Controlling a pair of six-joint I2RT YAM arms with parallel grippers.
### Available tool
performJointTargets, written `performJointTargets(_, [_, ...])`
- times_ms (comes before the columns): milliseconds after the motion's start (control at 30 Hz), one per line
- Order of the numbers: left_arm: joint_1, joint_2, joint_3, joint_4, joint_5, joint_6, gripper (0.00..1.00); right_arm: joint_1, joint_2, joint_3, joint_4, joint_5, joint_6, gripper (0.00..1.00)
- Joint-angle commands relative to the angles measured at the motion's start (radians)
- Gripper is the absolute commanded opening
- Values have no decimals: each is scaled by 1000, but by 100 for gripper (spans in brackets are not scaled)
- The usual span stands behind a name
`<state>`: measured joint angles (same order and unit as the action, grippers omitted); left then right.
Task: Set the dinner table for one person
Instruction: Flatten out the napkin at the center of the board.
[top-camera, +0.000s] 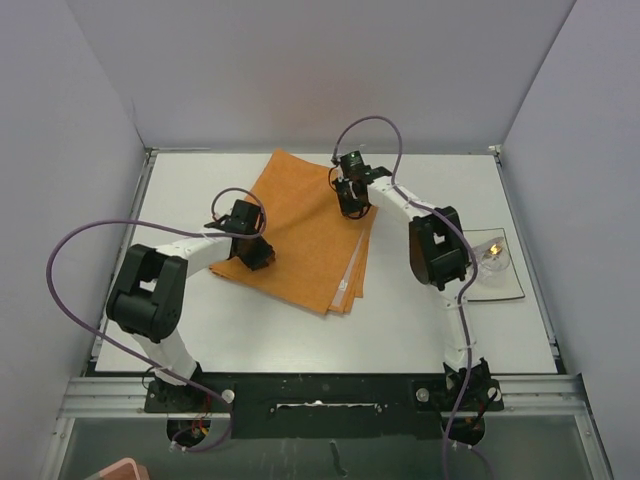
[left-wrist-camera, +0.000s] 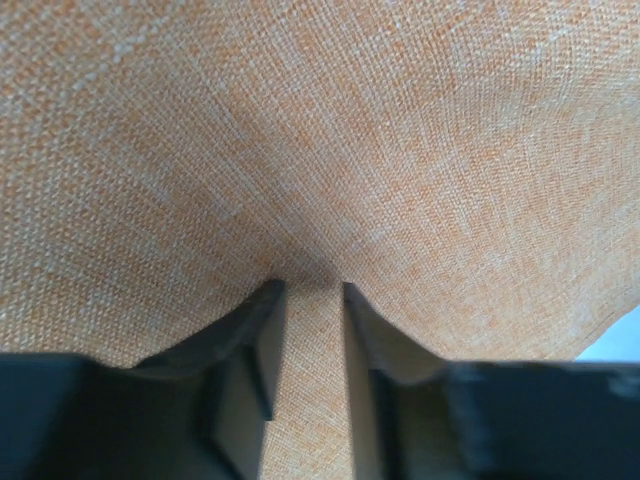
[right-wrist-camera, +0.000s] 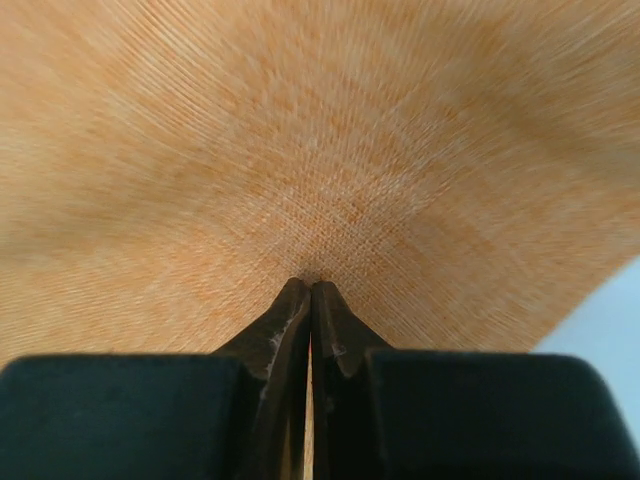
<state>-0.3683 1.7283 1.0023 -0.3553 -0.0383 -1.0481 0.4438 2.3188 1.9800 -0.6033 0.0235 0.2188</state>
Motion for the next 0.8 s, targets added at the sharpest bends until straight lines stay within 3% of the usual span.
performJointTargets(0, [29,32,54,14,30,-1,18,3,43,-13,-41,3,31,0])
performJointTargets(100, [49,39,69,13,39,19,10,2,35,-92,-40,24,36,0])
performJointTargets(400, [81,58,160,-70,2,106,0,95,-183,-410,-38,72,100,0])
performJointTargets(767, [104,16,164,-113,-13,155,0,363,-386,-646,-48,37,264,0])
